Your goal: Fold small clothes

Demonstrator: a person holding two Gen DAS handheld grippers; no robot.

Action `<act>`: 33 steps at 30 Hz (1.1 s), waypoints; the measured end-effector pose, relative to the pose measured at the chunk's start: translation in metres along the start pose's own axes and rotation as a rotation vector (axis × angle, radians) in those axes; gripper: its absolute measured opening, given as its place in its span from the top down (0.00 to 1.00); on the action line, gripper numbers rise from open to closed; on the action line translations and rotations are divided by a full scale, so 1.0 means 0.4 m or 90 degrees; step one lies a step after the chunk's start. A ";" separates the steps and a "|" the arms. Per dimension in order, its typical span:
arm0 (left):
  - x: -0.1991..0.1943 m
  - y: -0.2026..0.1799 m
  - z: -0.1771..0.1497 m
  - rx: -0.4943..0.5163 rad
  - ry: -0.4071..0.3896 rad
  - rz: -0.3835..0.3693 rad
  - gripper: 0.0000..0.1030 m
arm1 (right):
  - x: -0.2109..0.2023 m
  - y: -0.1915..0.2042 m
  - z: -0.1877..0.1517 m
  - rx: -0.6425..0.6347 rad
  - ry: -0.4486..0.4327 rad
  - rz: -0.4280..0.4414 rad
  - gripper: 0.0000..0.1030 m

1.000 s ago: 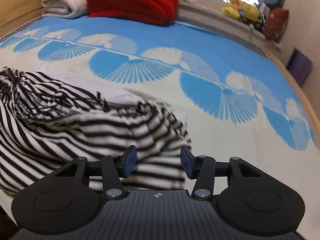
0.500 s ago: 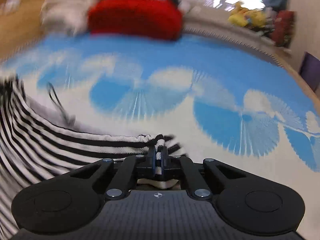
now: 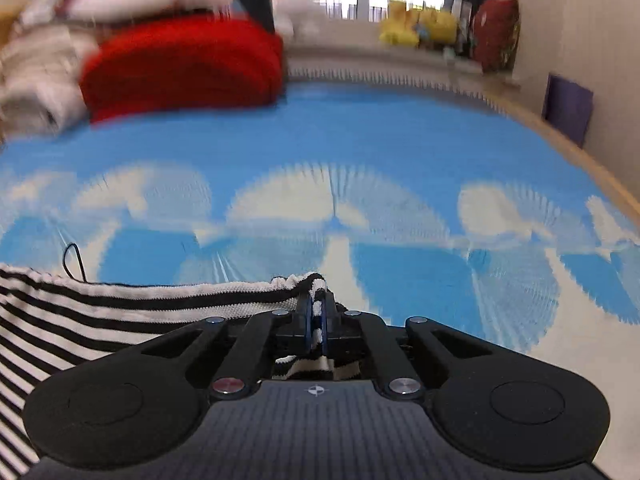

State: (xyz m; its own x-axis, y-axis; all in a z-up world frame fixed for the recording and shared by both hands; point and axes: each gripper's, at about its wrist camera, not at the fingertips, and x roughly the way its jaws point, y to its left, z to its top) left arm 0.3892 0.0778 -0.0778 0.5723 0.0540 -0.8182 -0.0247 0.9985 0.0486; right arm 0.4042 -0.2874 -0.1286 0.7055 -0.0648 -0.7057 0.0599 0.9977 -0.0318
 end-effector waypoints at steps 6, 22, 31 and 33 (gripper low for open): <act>0.050 0.006 -0.024 0.020 0.057 -0.020 0.87 | 0.092 0.027 -0.047 -0.001 0.090 -0.037 0.95; -0.302 0.245 -0.145 -0.105 0.110 -0.148 0.49 | -0.317 -0.248 -0.111 0.229 0.132 0.138 0.57; -0.263 0.286 -0.293 -0.157 0.213 -0.146 0.55 | -0.398 -0.322 -0.268 0.274 0.231 0.123 0.57; -0.247 0.275 -0.299 -0.162 0.237 -0.155 0.55 | -0.383 -0.329 -0.286 0.294 0.260 0.122 0.57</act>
State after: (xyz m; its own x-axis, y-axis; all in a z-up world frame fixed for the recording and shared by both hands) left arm 0.2319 0.1833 -0.0602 0.2563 -0.2270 -0.9396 -0.1521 0.9505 -0.2711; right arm 0.2074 -0.4066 -0.0971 0.4133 0.2176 -0.8842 0.3210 0.8739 0.3651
